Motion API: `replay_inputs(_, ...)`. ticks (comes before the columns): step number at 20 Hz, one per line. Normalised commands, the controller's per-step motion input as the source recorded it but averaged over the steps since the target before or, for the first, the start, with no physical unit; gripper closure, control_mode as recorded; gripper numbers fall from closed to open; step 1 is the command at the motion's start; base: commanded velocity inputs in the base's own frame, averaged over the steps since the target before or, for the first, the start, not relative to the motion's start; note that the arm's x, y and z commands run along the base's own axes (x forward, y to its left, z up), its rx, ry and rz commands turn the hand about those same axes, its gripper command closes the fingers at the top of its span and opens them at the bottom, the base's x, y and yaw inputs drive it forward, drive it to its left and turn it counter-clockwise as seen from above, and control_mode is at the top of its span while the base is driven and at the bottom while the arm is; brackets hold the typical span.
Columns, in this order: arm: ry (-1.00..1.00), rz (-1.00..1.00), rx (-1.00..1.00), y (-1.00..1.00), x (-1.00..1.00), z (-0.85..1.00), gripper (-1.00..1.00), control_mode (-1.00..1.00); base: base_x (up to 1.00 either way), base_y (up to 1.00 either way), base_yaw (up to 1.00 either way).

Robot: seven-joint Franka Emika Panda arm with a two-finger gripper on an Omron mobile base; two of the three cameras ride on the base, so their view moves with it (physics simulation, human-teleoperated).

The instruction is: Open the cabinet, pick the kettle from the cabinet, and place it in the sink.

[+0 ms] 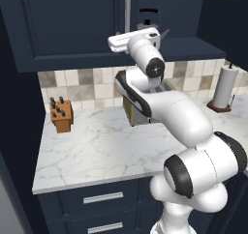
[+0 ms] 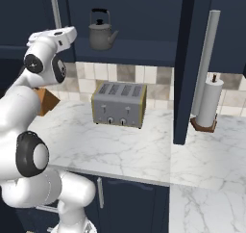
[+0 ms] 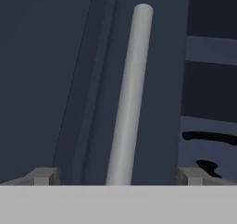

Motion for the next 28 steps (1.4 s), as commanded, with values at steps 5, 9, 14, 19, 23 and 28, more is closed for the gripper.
replay_inputs(5, 0.0, -0.02, -0.02, 0.05, 0.22, 0.0, -1.0, -1.0, 0.0, 0.0, 0.0)
replay_inputs(9, 0.0, -0.02, -0.02, 0.06, 0.25, 0.0, 1.0, -1.0, 0.0, 0.0, 0.0)
replay_inputs(14, 0.0, -0.02, -0.01, 0.04, 0.24, 0.0, 1.0, -1.0, 0.0, 0.0, 0.0)
replay_inputs(19, 0.0, -0.02, 0.0, 0.04, 0.21, -0.01, 1.0, -1.0, 0.0, 0.0, 0.0)
replay_inputs(23, 0.03, 0.0, 0.0, 0.27, 0.2, -0.01, 1.0, -1.0, 0.0, 0.0, 0.0)
replay_inputs(28, 0.25, 0.0, 0.0, 0.35, 0.33, -0.06, 1.0, -1.0, 0.0, 0.0, 0.0)
